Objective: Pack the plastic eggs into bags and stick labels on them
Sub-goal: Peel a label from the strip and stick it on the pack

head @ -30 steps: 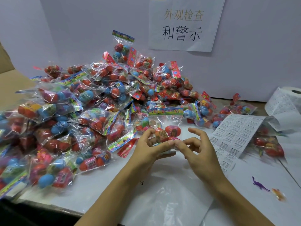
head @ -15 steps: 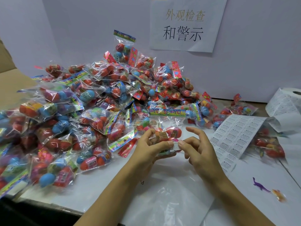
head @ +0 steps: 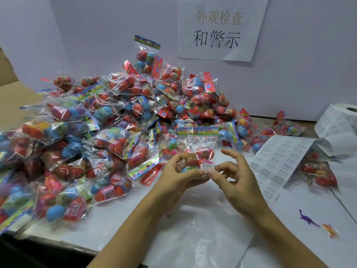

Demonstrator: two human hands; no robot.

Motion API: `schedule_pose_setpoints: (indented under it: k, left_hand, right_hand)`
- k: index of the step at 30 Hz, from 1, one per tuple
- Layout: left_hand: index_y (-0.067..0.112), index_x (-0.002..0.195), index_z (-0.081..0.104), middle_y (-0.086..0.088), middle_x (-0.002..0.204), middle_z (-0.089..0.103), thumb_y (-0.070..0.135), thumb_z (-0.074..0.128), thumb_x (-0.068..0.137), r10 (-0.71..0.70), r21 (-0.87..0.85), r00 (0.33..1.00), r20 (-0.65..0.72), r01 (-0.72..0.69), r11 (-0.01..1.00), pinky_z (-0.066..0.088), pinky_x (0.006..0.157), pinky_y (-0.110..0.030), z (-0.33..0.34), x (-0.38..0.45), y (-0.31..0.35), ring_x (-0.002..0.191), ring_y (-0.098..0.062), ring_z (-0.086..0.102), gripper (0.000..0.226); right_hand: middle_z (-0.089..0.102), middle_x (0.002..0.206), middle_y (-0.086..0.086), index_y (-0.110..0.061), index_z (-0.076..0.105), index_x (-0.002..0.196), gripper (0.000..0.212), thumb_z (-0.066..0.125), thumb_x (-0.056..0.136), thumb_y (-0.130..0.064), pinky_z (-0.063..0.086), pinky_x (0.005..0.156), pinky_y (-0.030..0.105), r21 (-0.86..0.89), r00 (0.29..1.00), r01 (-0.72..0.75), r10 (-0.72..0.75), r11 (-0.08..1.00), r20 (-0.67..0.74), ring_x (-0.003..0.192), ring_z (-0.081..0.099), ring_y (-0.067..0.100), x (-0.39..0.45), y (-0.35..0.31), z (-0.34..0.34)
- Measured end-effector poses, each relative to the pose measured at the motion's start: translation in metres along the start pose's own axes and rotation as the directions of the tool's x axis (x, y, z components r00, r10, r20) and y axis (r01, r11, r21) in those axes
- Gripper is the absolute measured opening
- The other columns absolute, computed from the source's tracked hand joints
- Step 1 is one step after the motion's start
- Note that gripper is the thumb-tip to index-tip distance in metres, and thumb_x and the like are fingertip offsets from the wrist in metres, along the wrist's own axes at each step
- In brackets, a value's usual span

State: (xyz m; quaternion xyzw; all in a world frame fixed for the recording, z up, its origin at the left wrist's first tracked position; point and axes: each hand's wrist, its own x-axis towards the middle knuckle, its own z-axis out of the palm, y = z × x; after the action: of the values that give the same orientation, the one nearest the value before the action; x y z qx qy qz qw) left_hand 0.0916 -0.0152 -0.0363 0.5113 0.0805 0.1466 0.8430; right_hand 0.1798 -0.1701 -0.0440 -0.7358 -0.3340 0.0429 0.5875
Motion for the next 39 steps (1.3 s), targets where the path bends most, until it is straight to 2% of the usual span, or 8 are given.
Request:
schedule_pose_setpoints:
  k: [5,10,17,20,23,29,34,39]
  left_hand:
    - [-0.002,0.125,0.056,-0.026,0.111,0.073,-0.014,0.073,0.082,-0.014,0.004,1.000,-0.018,0.014,1.000,0.062,0.079,-0.035,-0.0028,0.0021,-0.0010,0.095,-0.035,0.075,0.048]
    - [0.000,0.122,0.057,-0.021,0.107,0.075,-0.015,0.070,0.085,-0.015,0.054,1.000,-0.026,0.016,0.998,0.062,0.078,-0.034,-0.0046,0.0030,-0.0019,0.096,-0.034,0.075,0.042]
    - [0.003,0.124,0.057,-0.018,0.108,0.076,-0.010,0.074,0.080,0.000,0.061,1.000,-0.006,0.000,0.998,0.062,0.079,-0.035,-0.0035,0.0019,-0.0012,0.099,-0.033,0.075,0.049]
    - [0.004,0.123,0.056,-0.016,0.106,0.077,-0.019,0.064,0.087,-0.008,0.085,1.000,-0.006,0.009,0.996,0.062,0.077,-0.033,-0.0061,0.0014,-0.0014,0.099,-0.033,0.075,0.044]
    - [0.003,0.126,0.054,-0.016,0.108,0.076,-0.010,0.069,0.080,0.006,0.090,1.000,0.003,-0.006,0.996,0.061,0.078,-0.033,-0.0041,-0.0007,0.0002,0.099,-0.032,0.075,0.049]
    - [0.005,0.127,0.057,-0.017,0.112,0.074,0.017,0.080,0.080,-0.002,0.131,1.000,-0.003,0.003,0.991,0.062,0.077,-0.040,0.0012,-0.0030,0.0032,0.100,-0.032,0.075,0.054]
    - [0.009,0.119,0.063,-0.024,0.111,0.073,0.022,0.082,0.072,0.029,0.180,0.995,-0.100,-0.010,0.984,0.062,0.086,-0.050,-0.0014,-0.0017,0.0002,0.101,-0.039,0.073,0.052]
    - [0.017,0.103,0.069,-0.019,0.102,0.075,0.022,0.089,0.073,0.056,0.209,0.989,-0.140,-0.025,0.978,0.060,0.085,-0.048,-0.0069,0.0022,-0.0021,0.094,-0.034,0.074,0.036]
  right_hand:
    - [0.074,0.087,-0.008,-0.051,0.046,0.122,0.050,0.074,0.081,-0.045,0.060,0.075,0.040,0.000,1.000,0.016,-0.016,1.000,-0.014,0.073,0.067,0.014,-0.0004,-0.0027,-0.0025]
    - [0.075,0.087,-0.007,-0.049,0.047,0.121,0.050,0.076,0.088,-0.026,0.061,0.073,0.047,-0.027,1.000,0.027,-0.027,0.999,-0.012,0.070,0.067,0.017,-0.0003,-0.0037,-0.0019]
    - [0.075,0.084,-0.006,-0.048,0.047,0.121,0.054,0.075,0.090,-0.014,0.061,0.068,0.044,-0.015,0.999,0.035,-0.035,0.999,-0.010,0.064,0.065,0.017,0.0001,-0.0039,-0.0034]
    - [0.075,0.083,-0.003,-0.046,0.047,0.121,0.055,0.071,0.091,-0.008,0.061,0.062,0.037,-0.005,0.999,0.038,-0.038,0.999,-0.011,0.062,0.064,0.018,0.0000,-0.0028,-0.0038]
    - [0.074,0.078,-0.002,-0.042,0.048,0.122,0.052,0.067,0.092,-0.003,0.059,0.061,0.030,0.021,0.999,0.033,-0.033,0.999,-0.020,0.060,0.063,0.015,-0.0002,-0.0024,-0.0046]
    - [0.066,0.061,-0.008,-0.031,0.052,0.126,0.039,0.064,0.089,-0.039,0.052,0.061,0.025,0.029,0.998,0.052,-0.051,0.998,-0.022,0.058,0.059,0.007,-0.0016,-0.0070,-0.0019]
    - [0.071,0.069,-0.005,-0.034,0.052,0.123,0.042,0.066,0.086,-0.049,0.056,0.068,0.049,-0.001,0.998,0.055,-0.055,0.998,0.011,0.060,0.061,0.009,-0.0030,-0.0082,0.0013]
    - [0.073,0.081,-0.009,-0.043,0.048,0.123,0.051,0.065,0.077,-0.059,0.056,0.072,0.037,-0.027,0.999,0.023,-0.022,0.999,0.045,0.073,0.067,0.011,-0.0036,-0.0032,0.0039]
